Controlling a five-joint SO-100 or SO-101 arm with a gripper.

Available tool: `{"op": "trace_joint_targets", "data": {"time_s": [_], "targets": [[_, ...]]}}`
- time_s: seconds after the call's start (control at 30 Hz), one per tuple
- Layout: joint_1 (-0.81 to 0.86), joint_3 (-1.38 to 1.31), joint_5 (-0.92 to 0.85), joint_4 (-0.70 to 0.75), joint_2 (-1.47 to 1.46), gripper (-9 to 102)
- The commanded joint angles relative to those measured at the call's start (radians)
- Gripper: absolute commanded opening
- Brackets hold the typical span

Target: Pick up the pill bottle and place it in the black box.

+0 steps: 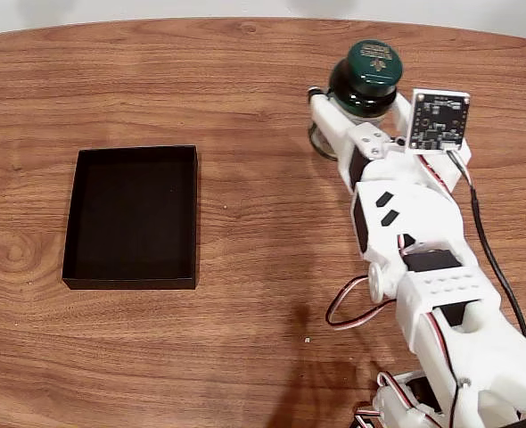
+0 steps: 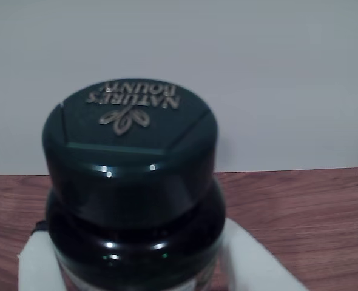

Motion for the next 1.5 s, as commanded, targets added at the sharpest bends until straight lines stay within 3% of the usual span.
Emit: {"op": "trace_joint_targets", "data": {"time_s": [0.0, 0.37, 0.7, 1.47], "targets": [[-0.074, -0.063, 0.018, -0.003, 0.092, 15], [-0.356, -0.094, 0.118, -0.103, 0.037, 15], [-0.491, -0.149, 0.15, -0.242, -0.155, 15], [-0.541, -0.41, 0.137, -0.423, -0.603, 15]]}}
